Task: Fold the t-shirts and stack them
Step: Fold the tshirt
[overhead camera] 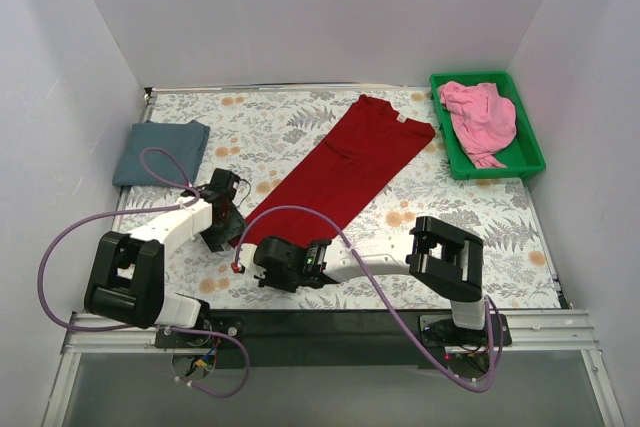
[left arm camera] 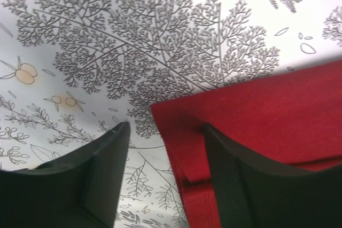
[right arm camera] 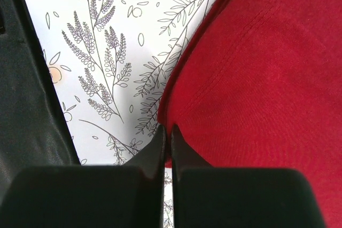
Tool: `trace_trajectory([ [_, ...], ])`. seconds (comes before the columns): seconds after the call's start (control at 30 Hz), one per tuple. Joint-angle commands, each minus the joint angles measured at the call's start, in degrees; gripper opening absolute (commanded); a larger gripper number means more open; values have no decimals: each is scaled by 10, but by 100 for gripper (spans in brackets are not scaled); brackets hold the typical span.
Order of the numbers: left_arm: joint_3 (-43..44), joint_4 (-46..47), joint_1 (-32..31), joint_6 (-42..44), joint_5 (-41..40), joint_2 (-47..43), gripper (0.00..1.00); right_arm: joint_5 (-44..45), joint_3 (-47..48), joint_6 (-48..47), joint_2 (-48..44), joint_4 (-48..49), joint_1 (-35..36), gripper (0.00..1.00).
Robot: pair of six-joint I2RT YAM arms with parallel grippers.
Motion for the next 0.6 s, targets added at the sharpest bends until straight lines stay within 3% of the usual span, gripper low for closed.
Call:
trace_trajectory([
  [0.0,-25,64,-9,-17,33,43,51,4,-11,-4,8,0,2,1],
  [0.13,-23,45,-9,-33,-3,38,26,-40,-5,-11,-5,-2,2,1],
  [0.17,-16,18,-9,-41,-17,35,13,-53,-2,-12,-8,-5,2,1],
  [0.27,-6,-31,-8,-65,-70,7,0,-111,15,-16,-20,-16,2,1],
  [0.4,10,-82,-1,-77,-104,-51,0,-182,45,-25,-25,-36,6,1],
  [0.57,64,-135,3,-82,-119,-115,0,-188,58,-27,-57,-58,8,1],
])
